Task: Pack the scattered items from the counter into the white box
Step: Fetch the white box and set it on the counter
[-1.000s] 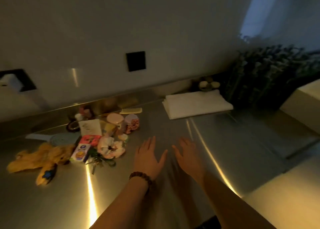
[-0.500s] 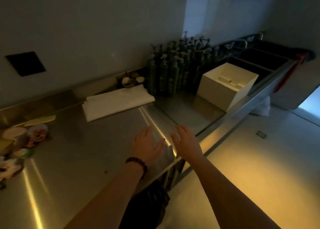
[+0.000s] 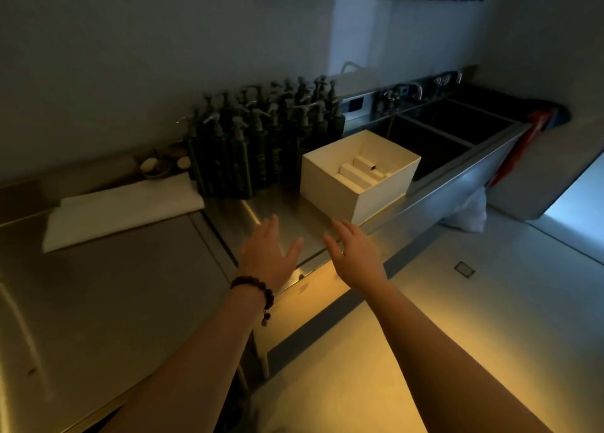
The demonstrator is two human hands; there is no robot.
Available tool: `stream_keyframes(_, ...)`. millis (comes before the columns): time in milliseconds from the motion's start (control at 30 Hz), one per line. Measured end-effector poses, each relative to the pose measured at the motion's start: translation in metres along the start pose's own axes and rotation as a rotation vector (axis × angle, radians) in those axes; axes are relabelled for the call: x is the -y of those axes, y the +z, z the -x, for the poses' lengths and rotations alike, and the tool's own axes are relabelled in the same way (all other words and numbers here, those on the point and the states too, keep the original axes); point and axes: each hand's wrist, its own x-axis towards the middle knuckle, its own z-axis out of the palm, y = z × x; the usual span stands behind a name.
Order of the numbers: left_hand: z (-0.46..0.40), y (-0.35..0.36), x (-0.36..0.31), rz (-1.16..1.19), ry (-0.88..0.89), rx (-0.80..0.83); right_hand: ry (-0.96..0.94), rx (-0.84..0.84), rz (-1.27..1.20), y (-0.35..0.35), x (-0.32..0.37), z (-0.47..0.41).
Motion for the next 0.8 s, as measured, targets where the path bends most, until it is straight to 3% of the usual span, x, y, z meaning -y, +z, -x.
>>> stream_keyframes(267,-0.109,0.057,-0.061,0.008,0.007,-0.060,-0.107,-0.007,0.025,-0.041,-0.066,-0.125)
stream_keyframes(500,-0.201,0.099,-0.109,0.028,-0.102,-0.139,-0.138,0.068,0.052,-0.081,-0.125,-0.226)
stream_keyframes(800,-0.242,0.120,-0.116,0.005,-0.225,-0.199,-0.159,0.095,0.086,-0.093,-0.212,-0.330)
